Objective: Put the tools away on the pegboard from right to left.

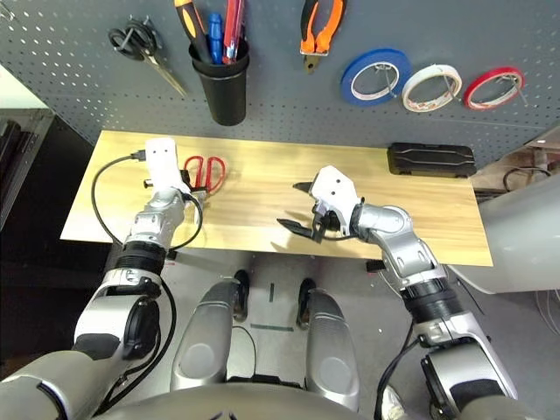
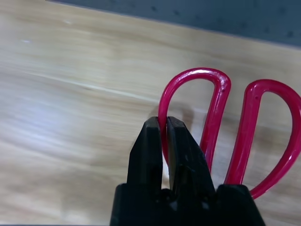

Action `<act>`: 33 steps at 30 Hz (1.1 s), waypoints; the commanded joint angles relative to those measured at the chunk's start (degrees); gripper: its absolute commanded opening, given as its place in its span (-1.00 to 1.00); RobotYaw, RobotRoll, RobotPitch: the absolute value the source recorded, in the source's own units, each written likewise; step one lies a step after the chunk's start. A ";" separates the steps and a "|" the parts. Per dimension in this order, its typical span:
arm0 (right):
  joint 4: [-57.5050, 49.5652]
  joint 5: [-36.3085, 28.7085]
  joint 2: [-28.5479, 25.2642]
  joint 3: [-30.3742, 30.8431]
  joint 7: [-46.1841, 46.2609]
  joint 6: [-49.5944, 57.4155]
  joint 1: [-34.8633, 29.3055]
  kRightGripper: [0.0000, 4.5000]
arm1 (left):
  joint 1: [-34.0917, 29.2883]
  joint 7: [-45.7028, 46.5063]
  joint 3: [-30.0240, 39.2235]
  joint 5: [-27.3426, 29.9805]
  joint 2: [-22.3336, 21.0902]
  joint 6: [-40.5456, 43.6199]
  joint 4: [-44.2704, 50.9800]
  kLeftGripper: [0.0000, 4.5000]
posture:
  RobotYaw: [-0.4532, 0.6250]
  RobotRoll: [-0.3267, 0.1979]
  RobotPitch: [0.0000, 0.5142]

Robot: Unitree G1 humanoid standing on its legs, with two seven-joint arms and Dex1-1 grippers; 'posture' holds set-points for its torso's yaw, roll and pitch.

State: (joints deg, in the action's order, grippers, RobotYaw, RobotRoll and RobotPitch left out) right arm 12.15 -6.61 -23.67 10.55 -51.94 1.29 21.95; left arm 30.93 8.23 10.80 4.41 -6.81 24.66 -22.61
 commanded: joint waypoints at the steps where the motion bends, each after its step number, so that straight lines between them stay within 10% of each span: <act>1: 2.59 -1.12 0.70 -0.67 -0.87 -2.74 0.41 1.00 | -3.75 0.40 1.42 1.34 0.54 1.98 8.43 -0.99 | 0.29 0.25 0.03; 33: -5.71 -17.79 3.40 -11.13 -2.77 -6.20 1.94 1.00 | -8.49 -9.07 9.73 20.07 -0.71 -7.36 34.11 -0.99 | 0.35 0.25 -0.10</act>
State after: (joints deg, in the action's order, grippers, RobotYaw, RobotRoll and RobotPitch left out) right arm 7.76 -23.37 -19.75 0.29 -54.31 -5.95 25.46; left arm 22.35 -0.72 20.28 23.44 -7.29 16.93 9.58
